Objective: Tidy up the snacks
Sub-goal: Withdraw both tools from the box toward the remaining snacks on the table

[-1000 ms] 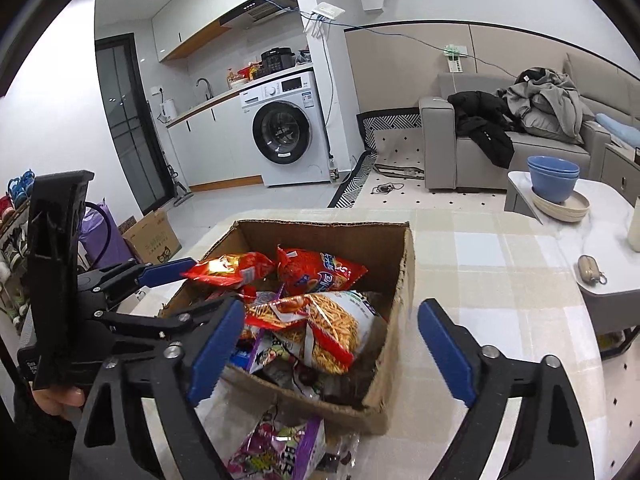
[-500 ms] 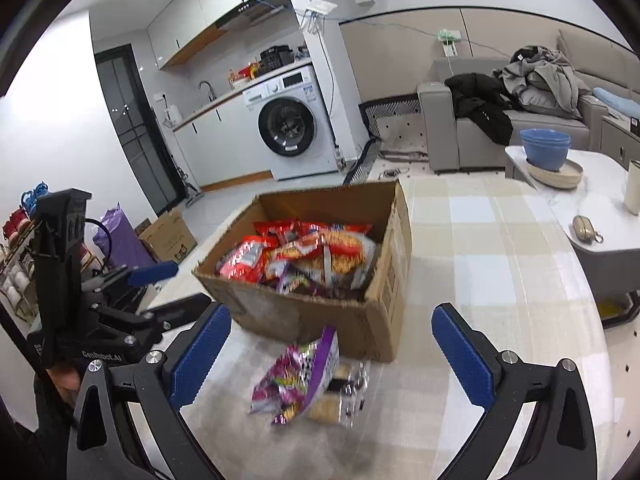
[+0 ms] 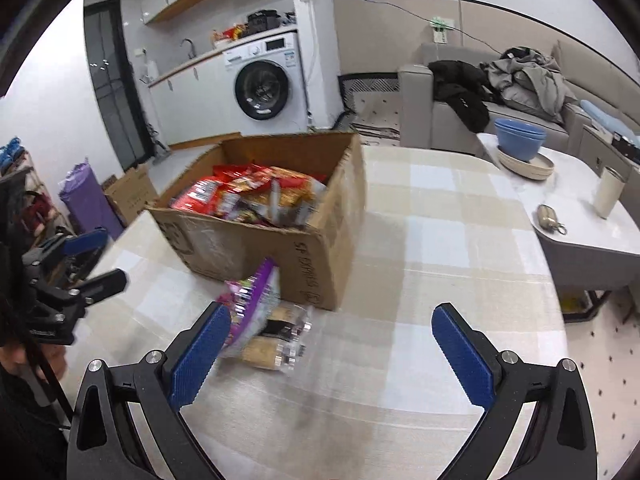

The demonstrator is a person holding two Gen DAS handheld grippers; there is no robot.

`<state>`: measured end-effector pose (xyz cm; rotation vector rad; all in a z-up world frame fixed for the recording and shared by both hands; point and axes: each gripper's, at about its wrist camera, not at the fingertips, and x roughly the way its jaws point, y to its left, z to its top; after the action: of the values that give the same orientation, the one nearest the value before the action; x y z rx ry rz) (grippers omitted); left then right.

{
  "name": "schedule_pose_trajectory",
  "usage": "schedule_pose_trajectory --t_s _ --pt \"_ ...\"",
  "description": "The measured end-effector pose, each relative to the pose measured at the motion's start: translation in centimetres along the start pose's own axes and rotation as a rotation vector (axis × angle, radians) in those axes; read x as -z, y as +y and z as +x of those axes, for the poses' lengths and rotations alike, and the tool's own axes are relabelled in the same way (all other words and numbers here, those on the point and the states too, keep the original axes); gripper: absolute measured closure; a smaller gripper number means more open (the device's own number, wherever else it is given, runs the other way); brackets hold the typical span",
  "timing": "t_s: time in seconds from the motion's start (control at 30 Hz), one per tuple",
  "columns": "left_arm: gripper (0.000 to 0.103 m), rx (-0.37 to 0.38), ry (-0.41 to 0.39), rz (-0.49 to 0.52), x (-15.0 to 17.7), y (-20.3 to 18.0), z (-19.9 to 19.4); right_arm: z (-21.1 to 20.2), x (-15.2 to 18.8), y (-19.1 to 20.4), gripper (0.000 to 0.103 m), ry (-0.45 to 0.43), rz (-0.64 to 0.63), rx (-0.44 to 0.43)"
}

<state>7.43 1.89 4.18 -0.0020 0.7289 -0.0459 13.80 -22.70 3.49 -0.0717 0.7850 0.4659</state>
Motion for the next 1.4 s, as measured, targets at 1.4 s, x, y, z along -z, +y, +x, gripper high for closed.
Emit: schedule_pose_trajectory --t_s 1.4 --pt "0.001 -0.022 0.054 -0.042 -0.3 1.2 2.4 10.4 3.4 9.0 0.001 0.246 -0.09 0.05"
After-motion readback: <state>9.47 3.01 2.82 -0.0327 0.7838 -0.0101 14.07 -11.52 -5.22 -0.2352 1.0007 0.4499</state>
